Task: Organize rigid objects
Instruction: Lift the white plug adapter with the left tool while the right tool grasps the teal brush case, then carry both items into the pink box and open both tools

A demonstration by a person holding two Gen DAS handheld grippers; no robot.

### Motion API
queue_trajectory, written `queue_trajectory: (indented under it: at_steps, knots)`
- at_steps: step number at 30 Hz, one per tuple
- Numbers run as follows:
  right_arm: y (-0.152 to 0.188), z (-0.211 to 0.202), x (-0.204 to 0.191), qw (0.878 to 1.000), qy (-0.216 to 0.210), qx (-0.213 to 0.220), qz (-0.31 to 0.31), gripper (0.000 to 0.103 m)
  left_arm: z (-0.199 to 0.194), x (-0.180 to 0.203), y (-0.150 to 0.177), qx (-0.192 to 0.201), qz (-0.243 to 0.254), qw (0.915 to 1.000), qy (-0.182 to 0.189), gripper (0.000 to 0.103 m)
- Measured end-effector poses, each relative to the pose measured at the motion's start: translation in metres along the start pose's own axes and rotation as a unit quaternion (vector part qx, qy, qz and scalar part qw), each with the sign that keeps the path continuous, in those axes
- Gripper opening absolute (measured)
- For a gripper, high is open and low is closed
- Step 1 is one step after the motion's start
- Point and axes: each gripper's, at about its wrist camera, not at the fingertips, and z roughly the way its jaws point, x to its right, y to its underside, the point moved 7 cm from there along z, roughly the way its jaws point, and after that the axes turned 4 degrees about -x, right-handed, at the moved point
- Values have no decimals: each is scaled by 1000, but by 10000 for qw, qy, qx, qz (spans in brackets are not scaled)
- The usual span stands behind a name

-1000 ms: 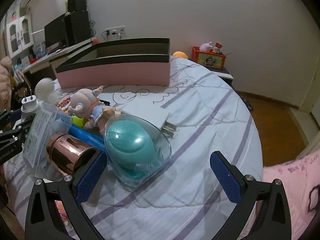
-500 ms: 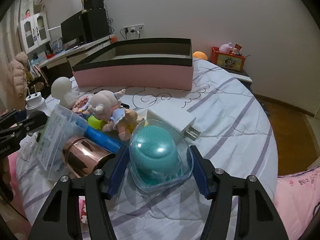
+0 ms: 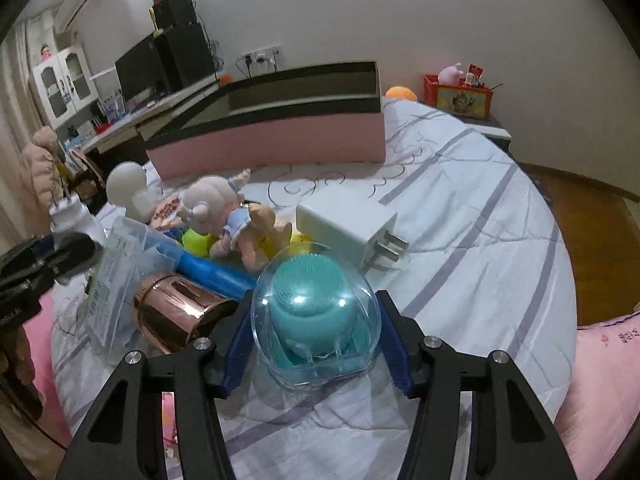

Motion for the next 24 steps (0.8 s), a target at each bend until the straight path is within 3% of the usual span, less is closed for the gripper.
queue_trajectory:
  at_steps: [6,10,16,24]
  knots:
    - [-6,9,3,9998,-195,-58,-16,58,0,0,-2,-9,-11,10000,1,52]
    - [-7,8,-1,9997,5,-65,-233,57,-5,1,-7,59,13,10000,-19,52]
    - [-21,-25,-11,9987,242,315,-326,57,-20,2,-24,317,-8,9995,4,52]
    - [-74,-51,-45,9932,201,895,-712,57,-19,11,-68,554,10,9982,247,52]
